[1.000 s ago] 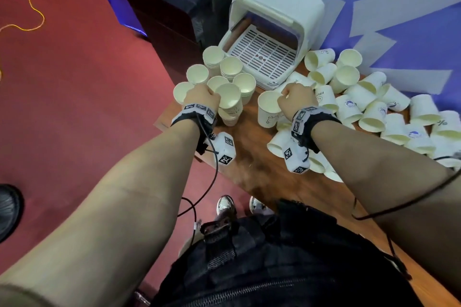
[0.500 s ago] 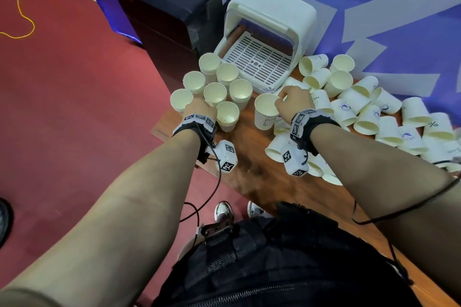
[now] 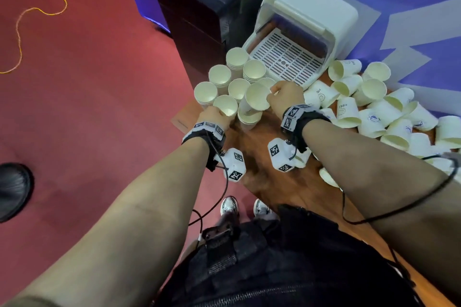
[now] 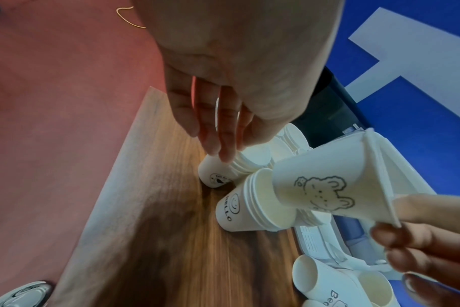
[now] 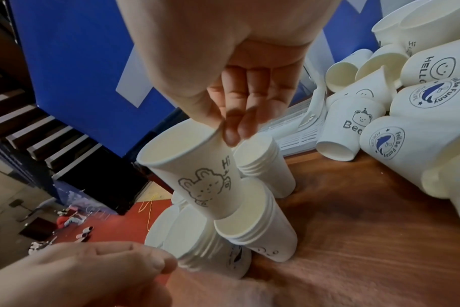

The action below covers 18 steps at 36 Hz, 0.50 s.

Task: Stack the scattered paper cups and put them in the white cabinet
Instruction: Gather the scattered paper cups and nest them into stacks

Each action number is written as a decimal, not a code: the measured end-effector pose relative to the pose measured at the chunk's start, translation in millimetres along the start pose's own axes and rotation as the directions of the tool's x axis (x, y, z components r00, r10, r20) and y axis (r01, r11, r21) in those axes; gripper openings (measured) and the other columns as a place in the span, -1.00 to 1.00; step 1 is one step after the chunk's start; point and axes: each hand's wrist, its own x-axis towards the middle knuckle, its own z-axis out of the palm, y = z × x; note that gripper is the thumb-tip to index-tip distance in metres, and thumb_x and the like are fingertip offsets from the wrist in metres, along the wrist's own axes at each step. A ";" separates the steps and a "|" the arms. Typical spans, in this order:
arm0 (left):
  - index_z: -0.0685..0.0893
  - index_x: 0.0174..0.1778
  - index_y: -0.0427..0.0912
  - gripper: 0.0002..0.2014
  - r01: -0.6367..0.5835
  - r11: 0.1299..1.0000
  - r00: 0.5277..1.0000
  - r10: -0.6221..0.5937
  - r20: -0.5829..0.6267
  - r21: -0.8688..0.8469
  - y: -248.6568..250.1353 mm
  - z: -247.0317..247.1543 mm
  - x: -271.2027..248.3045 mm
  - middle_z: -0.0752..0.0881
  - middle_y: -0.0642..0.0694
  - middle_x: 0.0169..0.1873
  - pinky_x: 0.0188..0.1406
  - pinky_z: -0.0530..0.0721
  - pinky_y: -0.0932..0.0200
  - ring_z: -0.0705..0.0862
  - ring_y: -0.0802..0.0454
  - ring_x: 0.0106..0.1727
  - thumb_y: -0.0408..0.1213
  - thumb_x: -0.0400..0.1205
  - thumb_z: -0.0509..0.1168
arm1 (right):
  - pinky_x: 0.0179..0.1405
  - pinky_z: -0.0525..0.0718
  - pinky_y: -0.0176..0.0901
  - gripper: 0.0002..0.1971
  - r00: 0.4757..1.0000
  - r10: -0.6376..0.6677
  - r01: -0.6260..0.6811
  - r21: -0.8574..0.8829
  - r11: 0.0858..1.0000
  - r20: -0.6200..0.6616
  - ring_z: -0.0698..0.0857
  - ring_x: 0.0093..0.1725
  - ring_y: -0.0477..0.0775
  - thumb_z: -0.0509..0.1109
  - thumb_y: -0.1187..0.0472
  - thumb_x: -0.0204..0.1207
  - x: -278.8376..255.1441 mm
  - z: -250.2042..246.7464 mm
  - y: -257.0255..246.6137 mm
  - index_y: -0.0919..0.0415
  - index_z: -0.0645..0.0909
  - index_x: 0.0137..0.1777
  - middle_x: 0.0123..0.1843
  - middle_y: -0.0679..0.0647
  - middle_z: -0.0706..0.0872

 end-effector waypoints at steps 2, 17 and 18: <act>0.76 -0.27 -0.17 -0.63 0.006 1.000 1.000 -0.006 0.004 -0.003 -4.4 -0.7 -0.7 0.81 -0.19 -0.29 -0.07 0.81 -0.09 0.81 -0.21 -0.23 0.04 0.32 0.21 | -0.08 0.69 -0.03 -0.76 1.000 -0.003 0.003 -0.041 0.999 0.004 0.72 0.01 0.31 0.34 0.29 0.41 -0.8 5.9 -1.4 0.35 0.72 0.02 0.00 0.29 0.78; 0.73 -0.35 -0.16 -0.79 -0.149 0.988 0.989 0.150 -0.004 0.047 13.4 10.0 9.3 0.80 -0.08 -0.38 -0.19 0.82 -0.10 0.79 -0.13 -0.29 -0.17 0.44 0.23 | -0.04 0.61 -0.03 -0.83 0.994 0.059 -0.045 -0.142 0.989 0.092 0.63 -0.06 0.25 0.29 0.15 0.52 -12.4 -11.1 17.9 0.22 0.62 0.00 -0.03 0.24 0.71; 0.73 -0.34 -0.18 -0.78 -0.184 0.981 0.983 0.185 -0.005 0.065 23.9 12.2 5.8 0.80 -0.10 -0.35 -0.18 0.81 -0.08 0.77 -0.13 -0.28 -0.19 0.45 0.20 | -0.02 0.65 -0.02 -0.80 0.994 0.078 -0.066 -0.139 0.988 0.079 0.64 -0.07 0.24 0.30 0.14 0.51 -14.9 -16.6 22.3 0.22 0.65 0.03 -0.03 0.22 0.72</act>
